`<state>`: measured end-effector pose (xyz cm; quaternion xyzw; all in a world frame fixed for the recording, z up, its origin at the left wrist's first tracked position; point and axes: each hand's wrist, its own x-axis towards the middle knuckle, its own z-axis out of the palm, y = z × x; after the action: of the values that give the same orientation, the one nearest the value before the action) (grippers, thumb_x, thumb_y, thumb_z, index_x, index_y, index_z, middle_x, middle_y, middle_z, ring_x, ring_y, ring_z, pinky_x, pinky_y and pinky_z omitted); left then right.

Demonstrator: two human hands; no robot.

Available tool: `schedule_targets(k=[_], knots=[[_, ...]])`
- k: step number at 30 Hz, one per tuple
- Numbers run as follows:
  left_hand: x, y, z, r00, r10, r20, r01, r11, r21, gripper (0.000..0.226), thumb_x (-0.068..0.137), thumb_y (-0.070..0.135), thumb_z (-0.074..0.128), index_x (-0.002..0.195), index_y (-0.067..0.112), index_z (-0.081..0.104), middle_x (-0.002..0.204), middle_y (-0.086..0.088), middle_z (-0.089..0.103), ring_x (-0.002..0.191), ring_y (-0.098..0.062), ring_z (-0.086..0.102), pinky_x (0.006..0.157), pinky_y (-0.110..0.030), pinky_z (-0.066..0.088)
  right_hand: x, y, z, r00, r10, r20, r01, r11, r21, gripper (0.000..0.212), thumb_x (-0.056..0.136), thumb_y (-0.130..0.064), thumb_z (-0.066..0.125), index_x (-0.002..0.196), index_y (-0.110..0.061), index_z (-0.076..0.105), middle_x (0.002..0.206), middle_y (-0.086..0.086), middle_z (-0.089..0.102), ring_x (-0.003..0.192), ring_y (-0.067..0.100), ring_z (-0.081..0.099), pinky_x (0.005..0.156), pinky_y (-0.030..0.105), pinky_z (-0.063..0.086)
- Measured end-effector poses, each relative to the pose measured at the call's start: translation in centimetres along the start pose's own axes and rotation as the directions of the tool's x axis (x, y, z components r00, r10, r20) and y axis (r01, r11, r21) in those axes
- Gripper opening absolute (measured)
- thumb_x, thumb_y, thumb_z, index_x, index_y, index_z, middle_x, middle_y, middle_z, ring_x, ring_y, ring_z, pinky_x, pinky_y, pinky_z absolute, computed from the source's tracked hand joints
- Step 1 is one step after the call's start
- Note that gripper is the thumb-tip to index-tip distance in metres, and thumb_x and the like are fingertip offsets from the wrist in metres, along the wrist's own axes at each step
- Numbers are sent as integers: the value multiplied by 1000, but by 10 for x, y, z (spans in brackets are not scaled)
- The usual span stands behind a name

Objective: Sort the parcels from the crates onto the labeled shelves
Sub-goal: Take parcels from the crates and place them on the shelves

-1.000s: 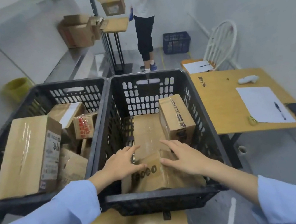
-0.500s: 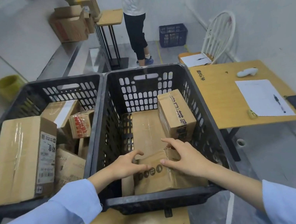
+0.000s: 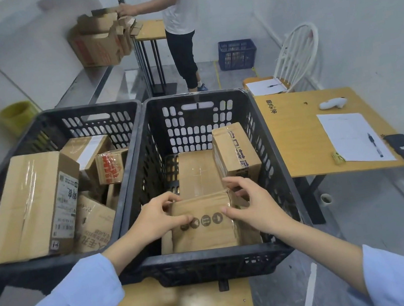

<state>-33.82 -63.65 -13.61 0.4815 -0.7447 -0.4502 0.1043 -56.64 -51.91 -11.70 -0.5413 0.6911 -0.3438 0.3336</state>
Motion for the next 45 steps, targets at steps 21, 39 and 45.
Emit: schedule_targets(k=[21,39,45], knots=[[-124,70,-43,751,366,-550,-303,931,205,52,71,13,83,112,29,56,123,8,48,109,-3,50,78,-8,50,-29,-63,-11,935,-338,-109,351,834,425,58,74,-3,82,121,-32,62,135,-8,52,133,5,45,105,33,47],[-205,56,-10,590,235,-773,-285,956,73,42,74,21,83,106,30,56,118,14,46,115,6,46,78,-8,51,-46,-92,5,839,-545,-2,493,758,426,70,74,3,79,132,-29,57,142,-3,47,137,9,42,112,43,42],[-213,44,10,606,151,-781,-262,965,-17,36,79,25,79,106,29,55,123,8,49,115,-7,52,73,-14,54,-52,-77,15,859,-507,70,447,809,382,77,72,6,81,132,-35,55,141,-8,48,135,5,44,112,37,41]])
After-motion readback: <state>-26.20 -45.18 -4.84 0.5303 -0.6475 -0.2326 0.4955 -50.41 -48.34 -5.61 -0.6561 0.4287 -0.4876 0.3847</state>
